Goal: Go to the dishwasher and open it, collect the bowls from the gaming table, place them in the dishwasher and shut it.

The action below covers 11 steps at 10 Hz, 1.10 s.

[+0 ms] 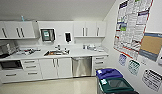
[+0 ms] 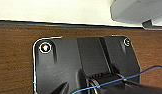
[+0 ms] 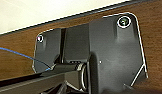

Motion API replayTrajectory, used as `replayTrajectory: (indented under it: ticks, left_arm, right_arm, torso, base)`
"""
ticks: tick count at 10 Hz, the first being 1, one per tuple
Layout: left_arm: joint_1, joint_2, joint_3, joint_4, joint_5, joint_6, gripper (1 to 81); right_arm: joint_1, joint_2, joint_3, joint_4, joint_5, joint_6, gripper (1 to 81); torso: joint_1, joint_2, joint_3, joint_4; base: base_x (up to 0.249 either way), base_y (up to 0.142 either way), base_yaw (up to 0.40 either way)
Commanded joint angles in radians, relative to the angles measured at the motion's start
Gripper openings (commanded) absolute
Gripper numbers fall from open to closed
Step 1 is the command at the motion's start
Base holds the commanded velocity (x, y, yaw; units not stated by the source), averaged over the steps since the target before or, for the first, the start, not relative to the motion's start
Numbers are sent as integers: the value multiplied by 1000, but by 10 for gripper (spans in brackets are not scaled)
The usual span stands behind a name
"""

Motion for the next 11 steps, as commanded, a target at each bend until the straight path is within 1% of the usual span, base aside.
replayTrajectory:
  ticks: [1, 11]
  left_arm:
    - [-51, -18, 7, -8, 54, 1, 811]
    - [-51, -20, 7, -14, 52, 1, 811]
  right_arm:
    - [57, -14, 11, 9, -48, -2, 811]
    - [53, -14, 11, 6, -48, -4, 811]
  torso:
    - [0, 0, 0, 0]
    - [-2, 0, 0, 0]
  base:
    - [113, 0, 0]
    - [85, 0, 0]
